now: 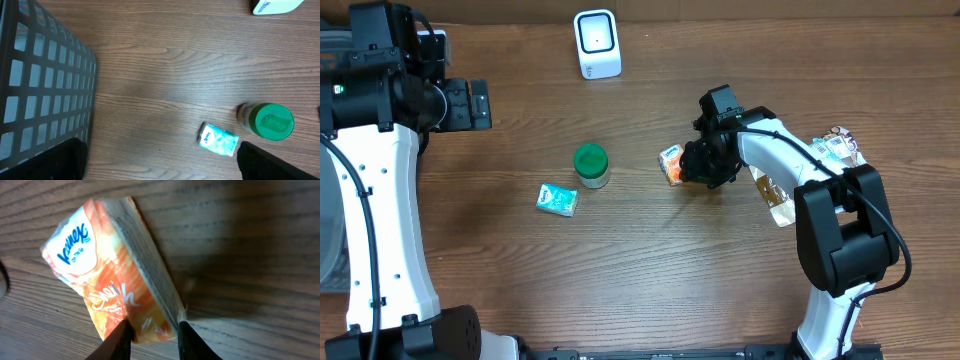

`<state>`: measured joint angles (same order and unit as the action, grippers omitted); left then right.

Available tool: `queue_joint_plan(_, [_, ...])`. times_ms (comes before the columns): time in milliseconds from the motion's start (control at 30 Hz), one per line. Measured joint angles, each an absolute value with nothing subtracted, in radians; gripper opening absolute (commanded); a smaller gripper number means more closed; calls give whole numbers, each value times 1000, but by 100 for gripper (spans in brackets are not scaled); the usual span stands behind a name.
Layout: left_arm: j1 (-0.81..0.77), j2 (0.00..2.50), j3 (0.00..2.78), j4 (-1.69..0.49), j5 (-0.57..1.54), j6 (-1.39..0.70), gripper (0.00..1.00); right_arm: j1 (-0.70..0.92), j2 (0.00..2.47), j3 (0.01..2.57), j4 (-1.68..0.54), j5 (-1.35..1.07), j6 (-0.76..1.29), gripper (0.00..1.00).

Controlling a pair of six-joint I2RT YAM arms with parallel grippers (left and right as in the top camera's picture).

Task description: Scan the item barcode

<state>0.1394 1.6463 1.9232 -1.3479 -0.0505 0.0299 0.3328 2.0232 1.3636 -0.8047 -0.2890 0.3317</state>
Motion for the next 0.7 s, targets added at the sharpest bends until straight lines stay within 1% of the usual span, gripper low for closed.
queue_joint_plan(167, [139,1646,1923,-1348,-51,30,99,332,2023,1365,-796,-282,317,28])
queue_joint_plan(433, [139,1646,1923,-1348,-51,30,100,329,2023,1363,-711,-244,276,29])
queue_joint_plan(700, [139,1646,1923,-1348,-51,30,100,329,2023,1345,-650,-221,173,29])
